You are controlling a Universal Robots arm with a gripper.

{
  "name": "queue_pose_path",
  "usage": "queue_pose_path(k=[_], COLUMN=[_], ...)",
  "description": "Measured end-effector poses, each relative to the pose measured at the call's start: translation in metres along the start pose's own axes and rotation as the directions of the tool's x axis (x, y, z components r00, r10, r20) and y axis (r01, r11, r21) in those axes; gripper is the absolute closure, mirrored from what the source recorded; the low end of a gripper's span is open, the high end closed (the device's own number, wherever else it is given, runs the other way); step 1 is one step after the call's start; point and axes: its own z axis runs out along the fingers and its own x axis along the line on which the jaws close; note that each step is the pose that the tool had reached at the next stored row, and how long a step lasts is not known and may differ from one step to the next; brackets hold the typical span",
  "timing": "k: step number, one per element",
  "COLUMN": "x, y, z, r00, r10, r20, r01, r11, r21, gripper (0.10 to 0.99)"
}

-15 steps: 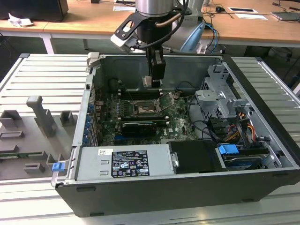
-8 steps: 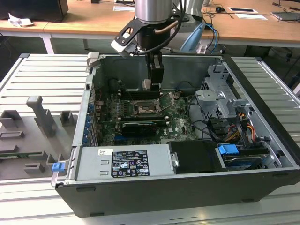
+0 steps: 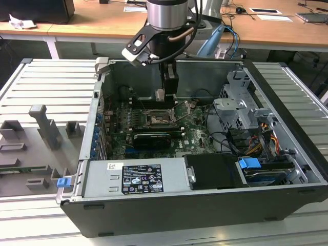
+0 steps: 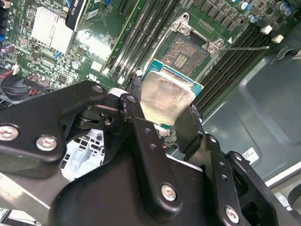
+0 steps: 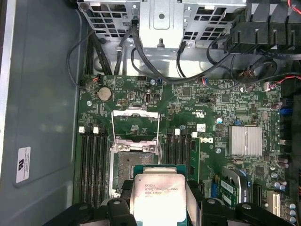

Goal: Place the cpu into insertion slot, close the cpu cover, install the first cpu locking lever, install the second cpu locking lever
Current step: 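Place the cpu into insertion slot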

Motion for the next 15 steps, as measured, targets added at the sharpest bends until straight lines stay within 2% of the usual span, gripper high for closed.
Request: queue_pose_path(k=[6,8,15], x=[0.0001,0.0000,-0.0002], y=[-0.0003,-0.0004,-0.0021], z=[0.0038,0.0044,0.0236], r00=[1.0000,0.9999,0.9999], r10=[0.002,0.001,0.001], r20=[0.0014,0.0108,0.0100], r01=[-0.002,-0.001,-0.001], r11=[1.0000,1.0000,1.0000], r21=[0.000,0.000,0.000], gripper=[0.561,0.561,0.561])
